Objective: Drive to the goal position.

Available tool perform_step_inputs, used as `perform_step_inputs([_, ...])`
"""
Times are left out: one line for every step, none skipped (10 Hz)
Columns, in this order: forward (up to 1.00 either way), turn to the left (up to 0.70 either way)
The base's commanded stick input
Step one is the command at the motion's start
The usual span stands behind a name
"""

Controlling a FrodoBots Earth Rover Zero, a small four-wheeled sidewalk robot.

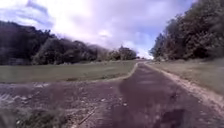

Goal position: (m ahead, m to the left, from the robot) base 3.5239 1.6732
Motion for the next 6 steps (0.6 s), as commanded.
perform_step_inputs([0.85,0.03])
perform_step_inputs([0.85,0.11])
perform_step_inputs([0.85,0.17])
perform_step_inputs([0.85,0.22])
perform_step_inputs([0.85,0.23])
perform_step_inputs([0.85,0.34])
